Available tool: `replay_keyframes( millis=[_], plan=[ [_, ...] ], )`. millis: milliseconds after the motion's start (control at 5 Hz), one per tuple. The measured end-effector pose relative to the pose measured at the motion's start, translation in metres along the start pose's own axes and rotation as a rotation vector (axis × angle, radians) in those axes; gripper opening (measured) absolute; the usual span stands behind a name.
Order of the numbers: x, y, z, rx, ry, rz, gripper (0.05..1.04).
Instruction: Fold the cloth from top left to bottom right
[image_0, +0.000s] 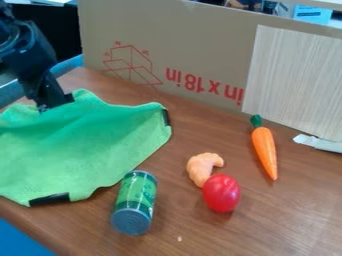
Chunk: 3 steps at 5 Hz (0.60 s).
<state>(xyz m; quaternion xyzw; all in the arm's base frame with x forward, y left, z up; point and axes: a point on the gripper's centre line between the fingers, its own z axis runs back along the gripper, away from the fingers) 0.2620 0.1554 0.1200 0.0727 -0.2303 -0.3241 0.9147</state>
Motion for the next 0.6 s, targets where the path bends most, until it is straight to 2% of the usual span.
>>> replay_keyframes(
  millis=[200, 600],
  plan=[
    [-0.002, -0.014, 0.006, -0.010, -0.017, -0.028, 0.053],
    [-0.006, -0.030, 0.012, -0.001, -0.006, 0.003, 0.053]
  ],
)
